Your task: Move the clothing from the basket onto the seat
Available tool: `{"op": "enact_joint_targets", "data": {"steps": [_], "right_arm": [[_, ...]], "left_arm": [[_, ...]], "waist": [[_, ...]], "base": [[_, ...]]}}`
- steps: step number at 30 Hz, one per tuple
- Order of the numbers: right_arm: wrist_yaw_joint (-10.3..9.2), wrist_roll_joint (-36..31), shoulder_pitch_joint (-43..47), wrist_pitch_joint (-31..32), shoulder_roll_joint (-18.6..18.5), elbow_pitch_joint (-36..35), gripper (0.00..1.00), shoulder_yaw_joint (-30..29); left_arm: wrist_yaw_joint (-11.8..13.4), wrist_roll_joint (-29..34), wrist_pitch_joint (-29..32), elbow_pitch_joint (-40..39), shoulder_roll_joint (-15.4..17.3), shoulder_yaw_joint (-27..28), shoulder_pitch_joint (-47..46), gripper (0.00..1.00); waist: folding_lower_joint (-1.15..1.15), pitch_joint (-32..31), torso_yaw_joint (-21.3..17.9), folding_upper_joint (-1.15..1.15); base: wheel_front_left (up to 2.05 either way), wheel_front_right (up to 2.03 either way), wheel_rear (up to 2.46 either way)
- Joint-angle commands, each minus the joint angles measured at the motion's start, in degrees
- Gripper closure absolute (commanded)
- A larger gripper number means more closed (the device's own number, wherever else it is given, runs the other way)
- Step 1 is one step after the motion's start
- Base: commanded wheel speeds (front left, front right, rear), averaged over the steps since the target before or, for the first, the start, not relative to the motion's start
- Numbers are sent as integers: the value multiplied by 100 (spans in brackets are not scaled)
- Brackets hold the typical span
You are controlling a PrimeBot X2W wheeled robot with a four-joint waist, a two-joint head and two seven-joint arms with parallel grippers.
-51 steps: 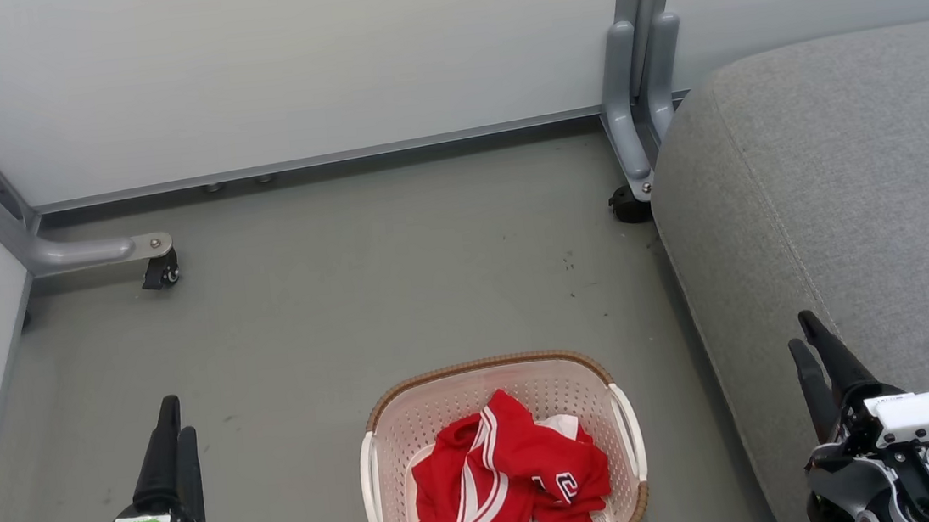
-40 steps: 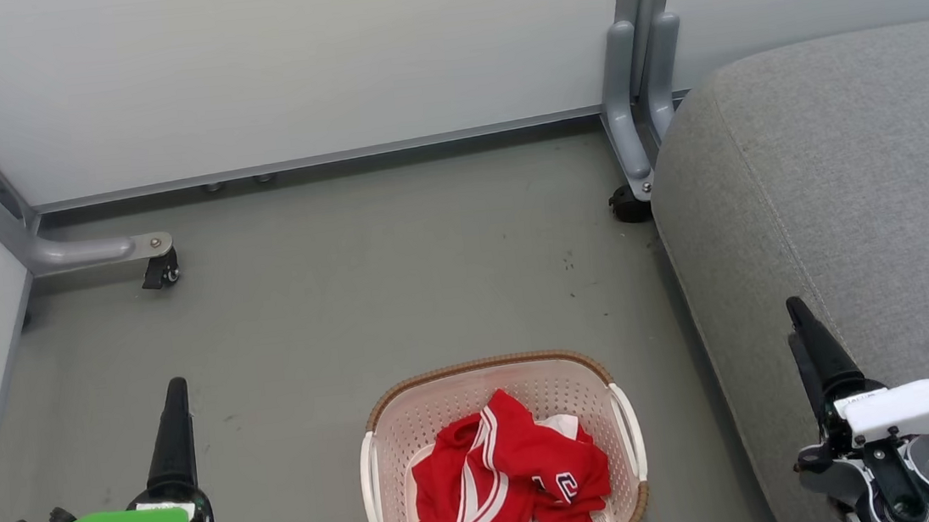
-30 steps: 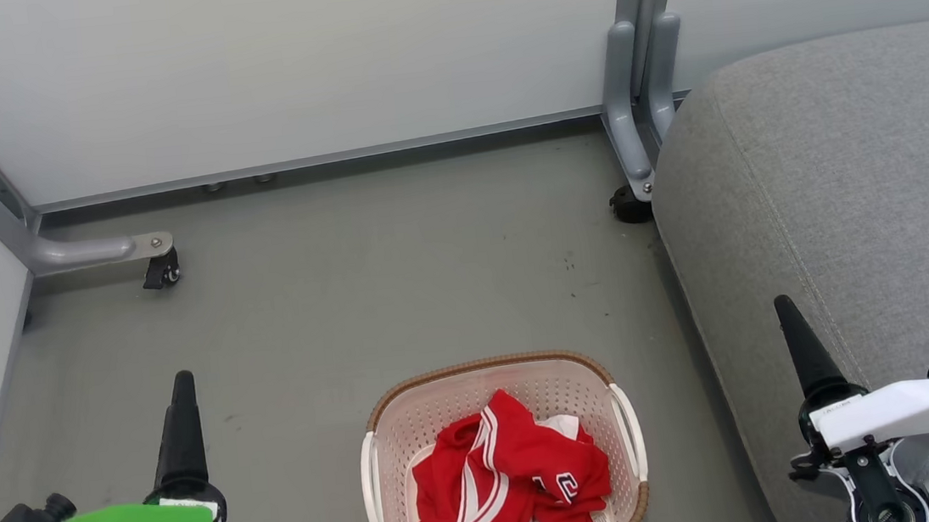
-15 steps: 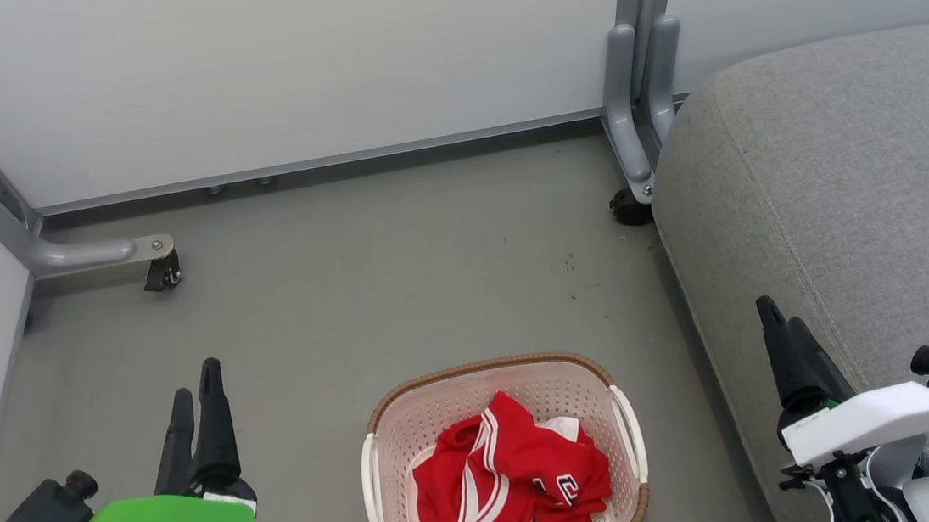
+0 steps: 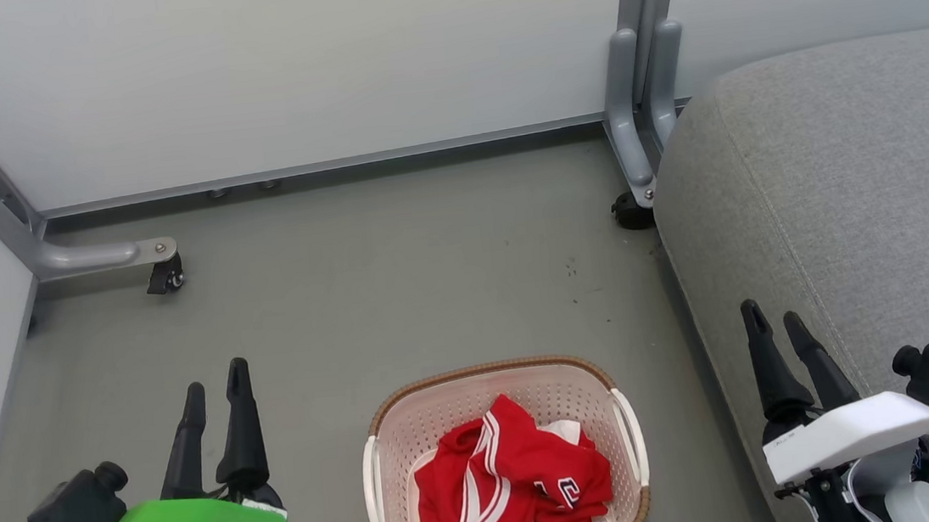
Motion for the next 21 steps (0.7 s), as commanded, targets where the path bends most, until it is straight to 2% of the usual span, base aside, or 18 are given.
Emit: {"op": "enact_joint_targets", "data": {"steps": [1, 21], "right_arm": [[32, -185, 8, -65, -29, -115, 0, 18], [40, -1445, 193, -374, -38, -259, 0, 95]], "left_arm": [[-10, 195, -59, -87, 31, -50, 15, 0], [-13, 1440, -369, 25, 39, -273, 99, 0]], "waist": [[0, -8, -2, 0], [0, -78, -8, 0]], "base": [[0, 0, 0], [0, 0, 0]]}}
